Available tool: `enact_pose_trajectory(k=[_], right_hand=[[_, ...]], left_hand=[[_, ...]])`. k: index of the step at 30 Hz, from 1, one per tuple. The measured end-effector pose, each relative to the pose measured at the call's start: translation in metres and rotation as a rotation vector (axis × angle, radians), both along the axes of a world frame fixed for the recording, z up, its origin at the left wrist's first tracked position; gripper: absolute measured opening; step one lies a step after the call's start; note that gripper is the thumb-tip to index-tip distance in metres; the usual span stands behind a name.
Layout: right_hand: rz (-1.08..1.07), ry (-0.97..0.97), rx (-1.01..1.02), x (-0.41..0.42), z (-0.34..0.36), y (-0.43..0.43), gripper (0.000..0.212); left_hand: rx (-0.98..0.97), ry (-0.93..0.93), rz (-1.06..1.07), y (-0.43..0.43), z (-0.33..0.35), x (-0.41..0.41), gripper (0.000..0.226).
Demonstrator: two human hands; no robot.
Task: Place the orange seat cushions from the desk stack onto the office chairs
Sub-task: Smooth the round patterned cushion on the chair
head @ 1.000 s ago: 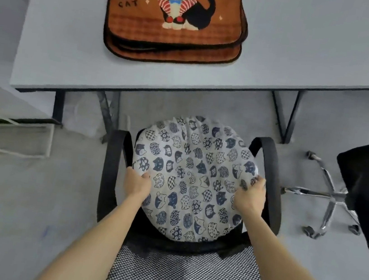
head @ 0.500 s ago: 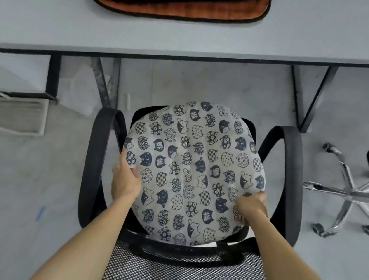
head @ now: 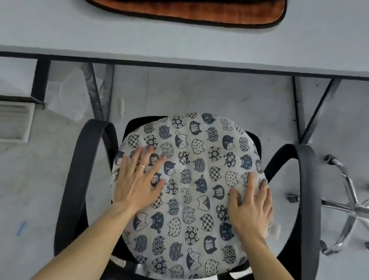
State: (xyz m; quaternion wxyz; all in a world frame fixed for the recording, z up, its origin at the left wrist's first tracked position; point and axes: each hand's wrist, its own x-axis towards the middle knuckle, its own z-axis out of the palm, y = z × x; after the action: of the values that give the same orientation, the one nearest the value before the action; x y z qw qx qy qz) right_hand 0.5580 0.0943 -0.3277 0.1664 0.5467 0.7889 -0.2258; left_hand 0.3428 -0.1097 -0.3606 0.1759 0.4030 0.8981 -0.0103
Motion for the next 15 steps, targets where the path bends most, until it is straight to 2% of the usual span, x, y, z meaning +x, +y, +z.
enact_pose_trajectory(k=[5,9,13,15], right_hand=[[0.026,0.004,0.051,0.016,-0.04,0.001,0.071],[0.027,0.045,0.069,0.02,-0.056,0.004,0.07],[0.038,0.014,0.018,0.023,-0.047,0.003,0.07],[0.043,-0.061,-0.046,0.019,-0.036,0.005,0.071]], left_hand=[[0.064,0.04,-0.008,-0.01,-0.034,-0.006,0.065],[0.039,0.051,-0.003,-0.006,-0.049,-0.01,0.065],[0.015,0.008,-0.025,-0.005,-0.035,-0.014,0.067],[-0.036,-0.035,-0.03,0.001,-0.02,-0.014,0.068]])
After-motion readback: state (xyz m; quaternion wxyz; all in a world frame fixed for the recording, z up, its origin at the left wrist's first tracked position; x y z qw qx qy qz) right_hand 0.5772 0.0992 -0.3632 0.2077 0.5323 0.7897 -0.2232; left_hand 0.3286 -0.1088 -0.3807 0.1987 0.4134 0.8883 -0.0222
